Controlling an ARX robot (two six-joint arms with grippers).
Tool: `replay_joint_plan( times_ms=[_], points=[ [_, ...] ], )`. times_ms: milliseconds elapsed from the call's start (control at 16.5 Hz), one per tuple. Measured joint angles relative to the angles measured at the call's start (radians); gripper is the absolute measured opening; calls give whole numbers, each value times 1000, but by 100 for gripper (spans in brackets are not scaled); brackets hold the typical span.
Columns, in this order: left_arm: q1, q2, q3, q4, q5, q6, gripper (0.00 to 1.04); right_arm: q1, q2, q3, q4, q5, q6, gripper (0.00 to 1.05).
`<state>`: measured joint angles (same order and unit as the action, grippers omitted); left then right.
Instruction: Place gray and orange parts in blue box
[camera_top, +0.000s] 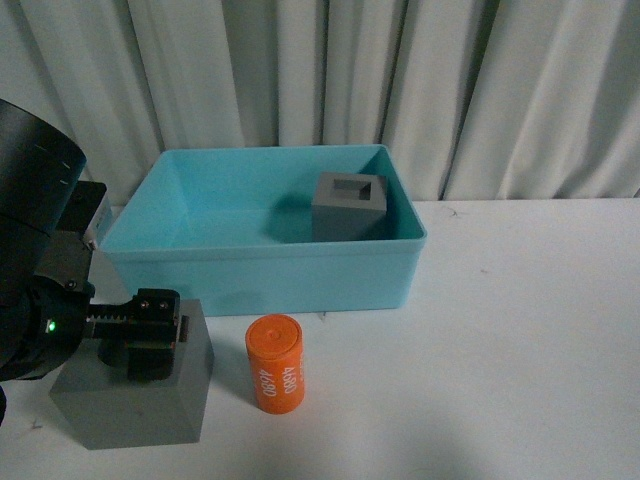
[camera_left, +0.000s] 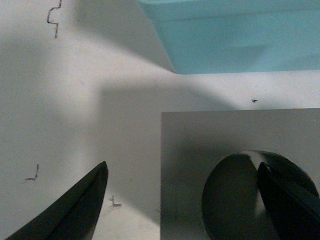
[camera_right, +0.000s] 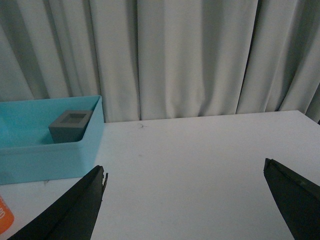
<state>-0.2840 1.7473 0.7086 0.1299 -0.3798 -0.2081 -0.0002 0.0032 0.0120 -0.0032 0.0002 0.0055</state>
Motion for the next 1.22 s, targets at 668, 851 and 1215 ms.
replay_joint_plan(
  times_ms=[668,851,1215],
  points=[
    [-38,-318,133,-294,80,-162,18,0,0,0,0,0,0,98],
    [-56,-338,378,-253,18,-147,18,0,0,0,0,0,0,98],
    [-80,142,808,-233,-74,2,18,0,0,0,0,0,0,98]
  ],
)
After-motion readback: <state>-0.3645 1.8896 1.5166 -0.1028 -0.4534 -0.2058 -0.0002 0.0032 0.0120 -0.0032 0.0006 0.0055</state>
